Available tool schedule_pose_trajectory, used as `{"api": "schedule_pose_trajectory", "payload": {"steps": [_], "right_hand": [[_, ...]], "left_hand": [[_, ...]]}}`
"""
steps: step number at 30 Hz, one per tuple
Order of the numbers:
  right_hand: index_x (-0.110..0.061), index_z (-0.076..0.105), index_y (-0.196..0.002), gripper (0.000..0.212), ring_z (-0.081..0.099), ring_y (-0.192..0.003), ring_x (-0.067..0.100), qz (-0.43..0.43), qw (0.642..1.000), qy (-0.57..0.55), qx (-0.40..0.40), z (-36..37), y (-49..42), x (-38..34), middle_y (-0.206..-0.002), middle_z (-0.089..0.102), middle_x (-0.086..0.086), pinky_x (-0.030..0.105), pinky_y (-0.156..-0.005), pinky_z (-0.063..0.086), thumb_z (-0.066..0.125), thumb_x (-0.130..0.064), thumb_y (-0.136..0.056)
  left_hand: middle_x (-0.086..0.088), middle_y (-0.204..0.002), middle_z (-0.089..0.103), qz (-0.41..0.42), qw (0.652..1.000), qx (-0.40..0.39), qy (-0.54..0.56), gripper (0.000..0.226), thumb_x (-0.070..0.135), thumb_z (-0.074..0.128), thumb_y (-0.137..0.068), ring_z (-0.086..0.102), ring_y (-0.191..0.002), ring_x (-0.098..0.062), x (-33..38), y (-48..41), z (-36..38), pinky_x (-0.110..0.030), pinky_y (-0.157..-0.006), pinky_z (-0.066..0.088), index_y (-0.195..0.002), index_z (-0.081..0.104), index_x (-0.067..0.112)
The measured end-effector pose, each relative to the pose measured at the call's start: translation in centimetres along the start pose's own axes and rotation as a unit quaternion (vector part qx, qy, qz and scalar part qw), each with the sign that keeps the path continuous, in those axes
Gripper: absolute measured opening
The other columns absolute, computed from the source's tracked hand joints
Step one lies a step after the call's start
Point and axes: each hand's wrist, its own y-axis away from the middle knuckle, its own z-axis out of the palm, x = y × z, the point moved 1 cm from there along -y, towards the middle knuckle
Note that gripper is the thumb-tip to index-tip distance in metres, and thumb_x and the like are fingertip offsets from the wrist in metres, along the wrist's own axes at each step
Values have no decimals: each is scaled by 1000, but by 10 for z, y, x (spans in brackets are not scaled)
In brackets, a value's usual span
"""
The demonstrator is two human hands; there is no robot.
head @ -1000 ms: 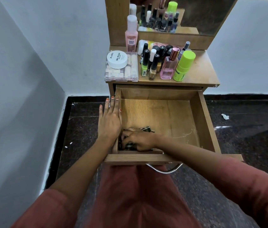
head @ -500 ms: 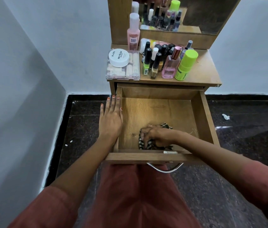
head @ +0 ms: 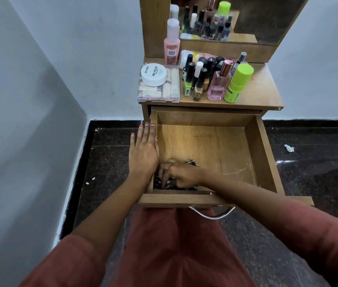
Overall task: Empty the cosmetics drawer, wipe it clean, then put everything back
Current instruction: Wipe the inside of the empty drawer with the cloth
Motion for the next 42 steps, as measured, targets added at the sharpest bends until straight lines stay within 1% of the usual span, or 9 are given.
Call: {"api": "schedule_pose_trajectory", "payload": {"steps": [6,10,15,20,24,28,31,37,42], "right_hand": [[-8,70,-92,34,46,-114,26,59,997,-28,-35,-13,51,29,-116,57,9,41,-105,34,50,11,-72],[-11,59,-114,36,35,-132,26,196,980,-12,-39,-28,98,64,-142,38,8,32,-107,34,49,3,-83],[-16,66,-101,40,49,-116,22,266,958,-75,69,-33,103,78,-118,50,3,31,-100,41,47,11,-77],[-11,54,-118,34,46,-118,24,233,968,-63,68,-22,63,41,-129,46,7,31,-99,44,54,-6,-85],[-16,60,-113,40,42,-117,24,157,988,0,6,-9,32,5,-124,49,7,33,-98,38,51,3,-80],[-18,59,-113,43,41,-119,21,150,988,39,-4,-10,39,2,-128,48,3,30,-95,38,46,7,-80],[-16,52,-122,37,42,-124,22,191,981,37,21,-22,58,19,-135,43,3,39,-99,45,50,-7,-87],[-17,49,-125,43,49,-119,30,328,933,-42,140,-42,66,76,-135,43,10,45,-96,46,54,-4,-85],[-16,51,-124,39,51,-115,28,276,947,-15,162,-31,34,48,-134,41,8,41,-97,47,56,-7,-86]], "left_hand": [[-6,-155,11,2,1000,1,-2,48,23,18,-100,4,-145,-18,-2,-1,0,-35,-117,-1,-146,10,12],[-8,-155,13,9,1000,8,13,47,21,20,-100,5,-145,-19,0,-1,0,-35,-117,0,-146,14,10],[-8,-155,12,12,1000,9,16,47,22,19,-100,5,-145,-19,-1,-1,0,-34,-117,-1,-146,14,10],[-8,-155,12,13,1000,9,14,47,22,19,-101,5,-145,-19,0,-1,0,-33,-117,-1,-146,13,10],[-9,-155,13,13,1000,9,8,47,22,20,-101,6,-145,-20,-1,0,0,-34,-117,0,-145,14,9],[-9,-155,13,12,1000,11,9,47,22,21,-100,6,-145,-20,-1,0,0,-35,-117,0,-145,15,9],[-8,-155,12,12,1000,8,3,47,22,19,-100,4,-145,-19,-1,0,0,-33,-117,-1,-146,13,10],[-8,-155,11,10,1000,3,-2,47,22,18,-101,4,-145,-19,-1,-1,1,-33,-117,-1,-146,11,10],[-9,-155,12,10,1000,5,-4,47,21,19,-100,5,-145,-20,0,-1,0,-35,-117,0,-145,12,9]]}}
